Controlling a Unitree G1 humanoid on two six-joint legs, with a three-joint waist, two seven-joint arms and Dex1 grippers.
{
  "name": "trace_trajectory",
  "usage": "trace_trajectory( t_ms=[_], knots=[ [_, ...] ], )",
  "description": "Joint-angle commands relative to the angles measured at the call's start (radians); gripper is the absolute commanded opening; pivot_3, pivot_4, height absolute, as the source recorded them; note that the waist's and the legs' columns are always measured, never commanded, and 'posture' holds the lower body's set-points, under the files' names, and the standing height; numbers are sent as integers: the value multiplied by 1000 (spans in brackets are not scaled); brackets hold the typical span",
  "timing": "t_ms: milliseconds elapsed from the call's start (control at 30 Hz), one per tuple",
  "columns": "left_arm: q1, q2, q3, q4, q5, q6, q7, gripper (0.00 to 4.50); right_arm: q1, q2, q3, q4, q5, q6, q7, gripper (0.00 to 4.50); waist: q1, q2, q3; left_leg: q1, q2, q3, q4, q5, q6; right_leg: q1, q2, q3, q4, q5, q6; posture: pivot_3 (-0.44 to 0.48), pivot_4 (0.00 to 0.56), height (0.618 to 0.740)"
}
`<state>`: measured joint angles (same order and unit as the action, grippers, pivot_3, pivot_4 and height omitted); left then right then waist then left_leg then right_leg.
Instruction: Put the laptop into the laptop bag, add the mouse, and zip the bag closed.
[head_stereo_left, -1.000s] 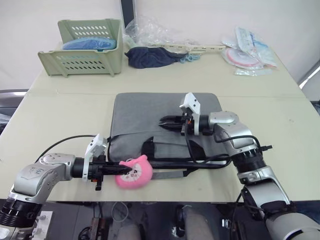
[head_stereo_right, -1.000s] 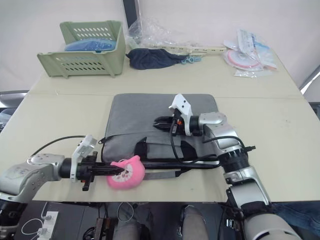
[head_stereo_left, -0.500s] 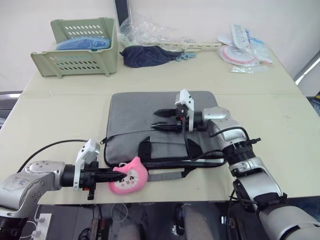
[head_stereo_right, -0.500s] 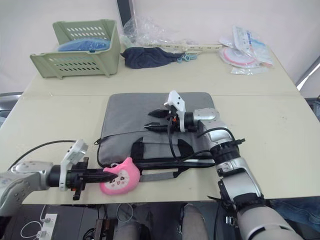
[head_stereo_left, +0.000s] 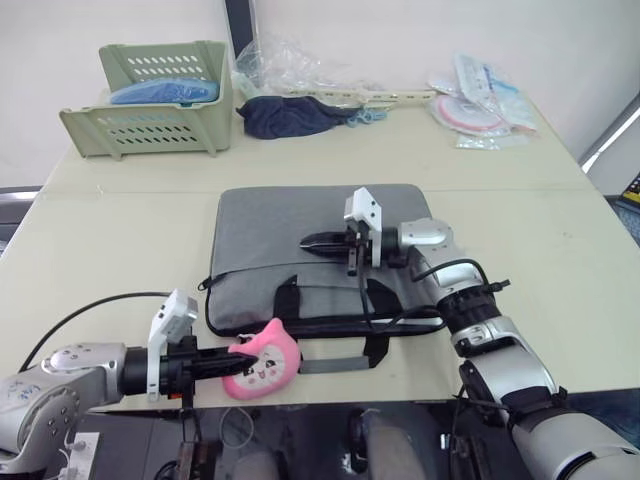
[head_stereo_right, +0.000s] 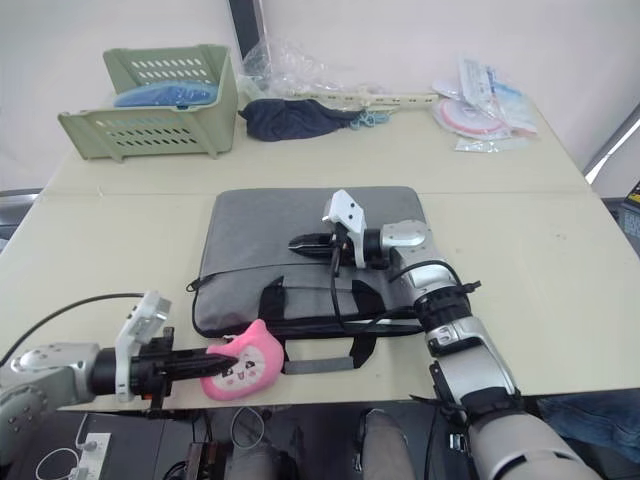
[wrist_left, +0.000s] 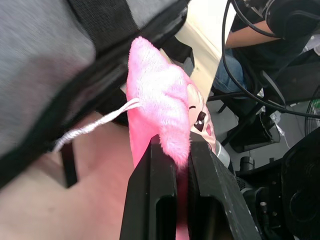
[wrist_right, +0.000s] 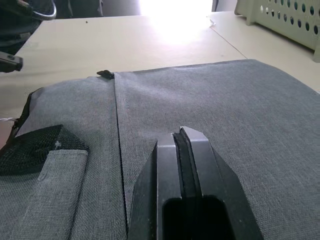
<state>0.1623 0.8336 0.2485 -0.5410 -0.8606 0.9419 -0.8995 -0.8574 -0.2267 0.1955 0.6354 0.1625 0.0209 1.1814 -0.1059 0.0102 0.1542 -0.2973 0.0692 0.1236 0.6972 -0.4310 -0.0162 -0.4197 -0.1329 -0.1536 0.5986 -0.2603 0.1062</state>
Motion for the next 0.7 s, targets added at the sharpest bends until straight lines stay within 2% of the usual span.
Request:
trace_trajectory(
  t_ms=[33,200,467,700],
  knots=[
    [3,-23,-14,-41,-27,1,29,0,96,25,83,139,-100,5,-42,95,0,-4,-3,1,1,-1,0,0,0,1,0,0,0,0,-1,0,150,740],
    [-23,-64,-80,-52,-6,-8,71,0,119,32,106,166,-157,-40,-76,95,2,-9,-11,15,3,-3,-5,-1,-3,11,2,1,0,-2,-4,0,150,740],
    [-114,-183,-211,-81,-19,9,164,0,135,49,110,154,-170,-29,-96,95,5,-8,-23,17,4,-4,-5,-2,-3,11,3,5,2,-3,-5,0,150,740],
    [-147,-197,-283,-73,-17,19,167,0,129,49,102,161,-166,-25,-108,95,7,-9,-27,18,5,-4,-6,-2,-4,11,3,5,2,-3,-6,0,150,740]
  ],
)
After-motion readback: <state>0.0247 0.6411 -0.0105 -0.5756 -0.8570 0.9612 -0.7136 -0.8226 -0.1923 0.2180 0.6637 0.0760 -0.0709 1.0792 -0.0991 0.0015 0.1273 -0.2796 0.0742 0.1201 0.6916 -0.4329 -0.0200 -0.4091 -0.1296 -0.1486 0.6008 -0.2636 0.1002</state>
